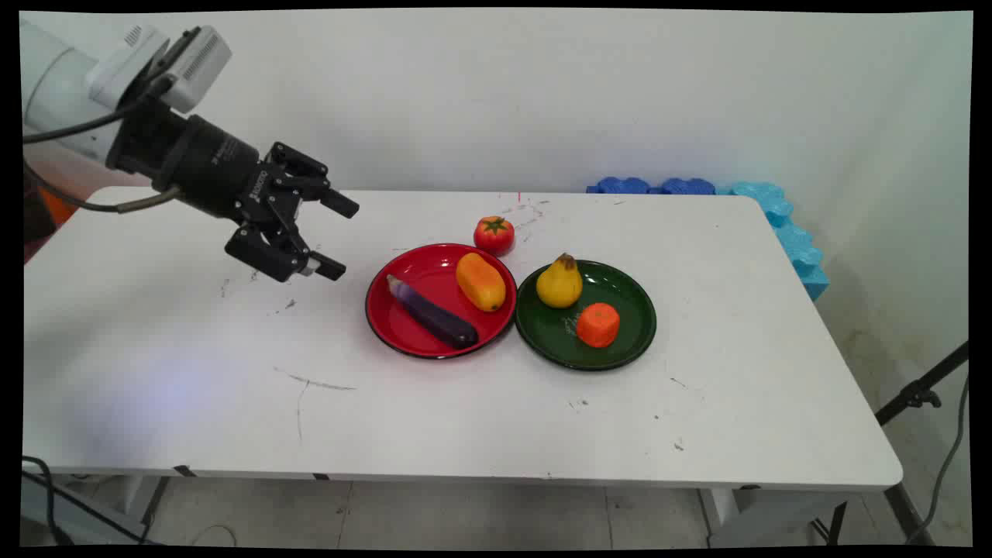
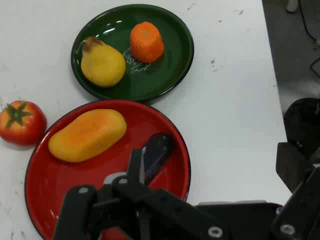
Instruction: Pick up the mandarin from the green plate
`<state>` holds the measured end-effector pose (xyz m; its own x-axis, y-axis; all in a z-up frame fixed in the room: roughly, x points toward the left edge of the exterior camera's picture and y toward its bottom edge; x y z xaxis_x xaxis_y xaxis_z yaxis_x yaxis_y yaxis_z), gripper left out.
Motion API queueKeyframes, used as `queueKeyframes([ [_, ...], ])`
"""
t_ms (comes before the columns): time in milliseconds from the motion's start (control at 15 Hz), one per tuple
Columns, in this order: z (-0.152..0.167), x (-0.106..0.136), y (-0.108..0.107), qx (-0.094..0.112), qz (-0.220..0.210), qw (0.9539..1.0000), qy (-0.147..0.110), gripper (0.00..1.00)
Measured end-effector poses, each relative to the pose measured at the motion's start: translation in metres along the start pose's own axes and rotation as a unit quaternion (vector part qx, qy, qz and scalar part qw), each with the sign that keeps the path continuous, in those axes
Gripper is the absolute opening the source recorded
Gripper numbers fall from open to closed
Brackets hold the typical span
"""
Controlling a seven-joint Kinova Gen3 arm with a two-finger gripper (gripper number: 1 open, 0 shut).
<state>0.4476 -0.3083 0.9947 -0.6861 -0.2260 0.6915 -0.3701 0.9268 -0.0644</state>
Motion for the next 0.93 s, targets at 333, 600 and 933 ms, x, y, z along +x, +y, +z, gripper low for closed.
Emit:
queueKeyframes([
  [333, 0.009, 0.025, -0.007, 0.02, -0.037, 0.9989, -0.019, 1.0],
  [600, 0.022, 0.058, -0.009, 0.029, -0.064, 0.9969, -0.034, 1.0],
  [933, 0.056, 0.109, -0.009, 0.041, -0.107, 0.9923, -0.047, 1.0],
])
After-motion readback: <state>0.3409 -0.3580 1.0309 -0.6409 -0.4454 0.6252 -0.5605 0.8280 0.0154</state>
